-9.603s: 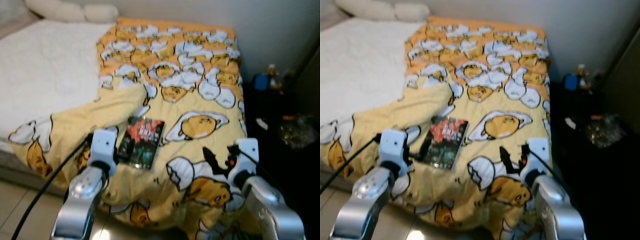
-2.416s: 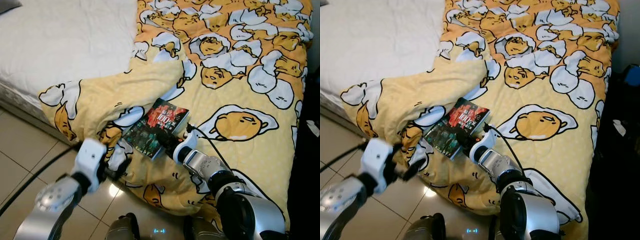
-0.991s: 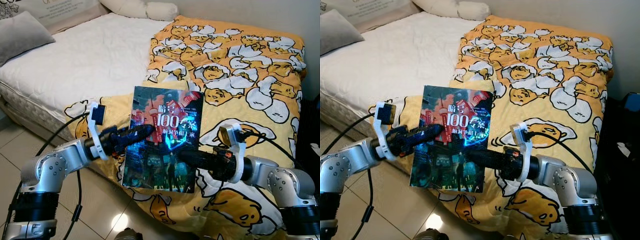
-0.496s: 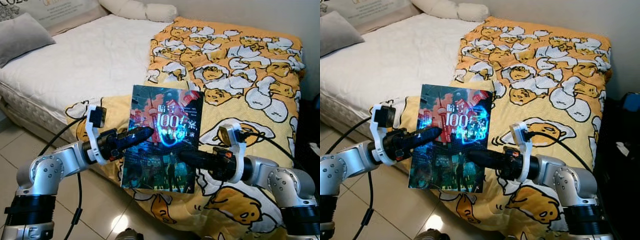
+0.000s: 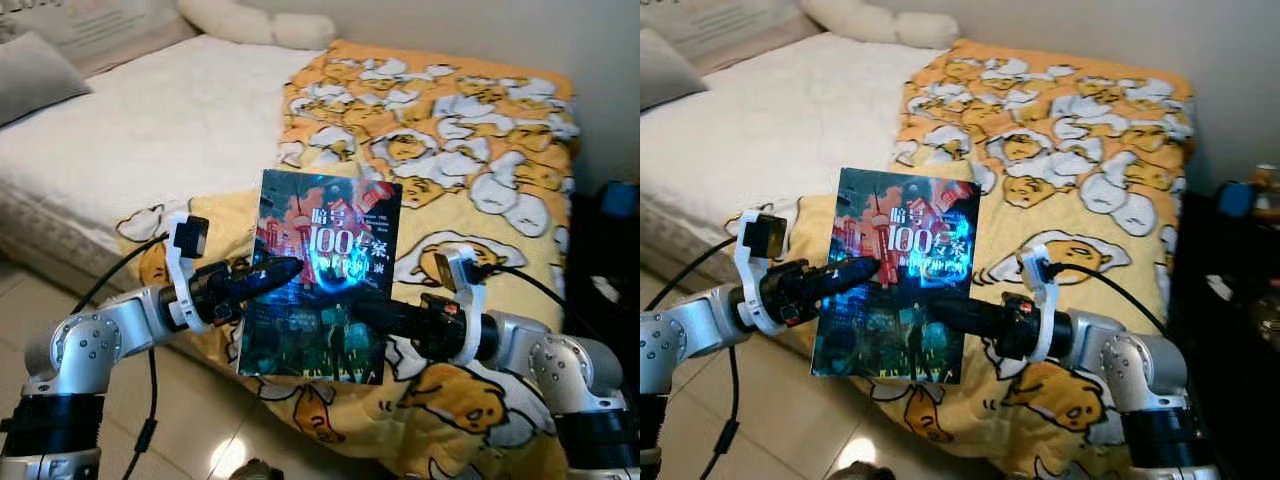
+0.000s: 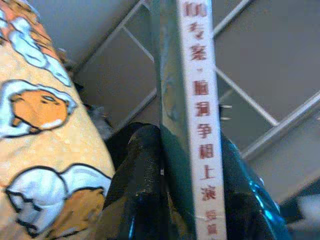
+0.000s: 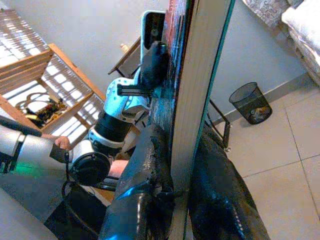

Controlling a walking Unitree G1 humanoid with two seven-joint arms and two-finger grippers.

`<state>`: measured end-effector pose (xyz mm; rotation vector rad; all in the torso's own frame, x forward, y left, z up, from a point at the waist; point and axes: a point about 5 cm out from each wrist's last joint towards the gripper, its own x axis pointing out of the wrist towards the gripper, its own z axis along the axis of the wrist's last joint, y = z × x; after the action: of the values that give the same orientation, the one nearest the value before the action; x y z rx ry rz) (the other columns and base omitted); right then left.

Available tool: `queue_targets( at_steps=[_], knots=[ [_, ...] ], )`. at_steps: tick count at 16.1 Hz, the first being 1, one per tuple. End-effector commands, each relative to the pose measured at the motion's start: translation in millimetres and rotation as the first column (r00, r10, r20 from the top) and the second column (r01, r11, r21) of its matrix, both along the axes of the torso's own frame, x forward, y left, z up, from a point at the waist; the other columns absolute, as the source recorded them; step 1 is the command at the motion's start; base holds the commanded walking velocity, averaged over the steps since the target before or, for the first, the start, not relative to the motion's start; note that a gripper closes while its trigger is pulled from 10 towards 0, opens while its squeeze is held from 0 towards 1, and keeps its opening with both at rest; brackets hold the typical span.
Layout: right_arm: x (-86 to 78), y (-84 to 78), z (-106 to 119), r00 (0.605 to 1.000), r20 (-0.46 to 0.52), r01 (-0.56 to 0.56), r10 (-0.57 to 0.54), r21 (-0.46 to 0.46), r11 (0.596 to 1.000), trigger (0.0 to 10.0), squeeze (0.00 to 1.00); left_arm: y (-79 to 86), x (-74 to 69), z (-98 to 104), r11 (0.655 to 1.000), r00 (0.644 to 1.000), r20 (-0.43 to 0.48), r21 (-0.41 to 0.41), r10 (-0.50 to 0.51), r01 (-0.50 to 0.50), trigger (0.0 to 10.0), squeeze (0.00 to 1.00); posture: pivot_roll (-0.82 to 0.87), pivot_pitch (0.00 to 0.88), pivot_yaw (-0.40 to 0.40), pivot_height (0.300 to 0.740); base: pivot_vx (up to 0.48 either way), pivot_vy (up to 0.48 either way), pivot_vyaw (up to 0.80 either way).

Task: Clean up the room

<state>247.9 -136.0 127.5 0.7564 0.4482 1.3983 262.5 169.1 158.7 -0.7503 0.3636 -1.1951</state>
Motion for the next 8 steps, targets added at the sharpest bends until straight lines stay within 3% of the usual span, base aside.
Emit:
queue_targets(
  at_steps=[1, 2, 7, 8],
  knots=[
    [5.2, 3.8, 8, 0.999, 0.038, -0.006, 0.006, 0.002, 1.000, 10.0, 0.87, 1.8, 0.1, 3, 0.999, 0.999, 0.033, 0.033, 0.028, -0.029, 0.0, 0.00, -0.02, 0.000, 0.060, 0.740, 0.000, 0.000, 0.00],
    [5.9, 3.7, 8, 0.999, 0.039, 0.006, -0.006, 0.003, 1.000, 10.0, 1.00, 3.0, 0.1, 5, 0.999, 0.998, 0.042, 0.030, 0.039, -0.040, 0.0, 0.00, -0.03, 0.000, 0.059, 0.740, 0.000, 0.000, 0.00],
    [7.3, -1.0, 9, 0.995, 0.044, 0.093, -0.094, 0.030, 0.995, 10.0, 1.00, 6.8, -1.1, 14, 0.994, 0.992, 0.076, 0.029, 0.098, -0.101, 0.0, 0.00, -0.03, 0.000, 0.073, 0.740, 0.000, 0.000, 0.00],
    [7.9, -8.2, 8, 0.987, 0.052, 0.154, -0.154, 0.016, 0.988, 10.0, 1.00, 9.0, 0.1, 16, 0.990, 0.987, 0.085, 0.024, 0.133, -0.136, 0.0, 0.00, -0.03, 0.000, 0.072, 0.740, 0.000, 0.000, 0.00]
  ],
)
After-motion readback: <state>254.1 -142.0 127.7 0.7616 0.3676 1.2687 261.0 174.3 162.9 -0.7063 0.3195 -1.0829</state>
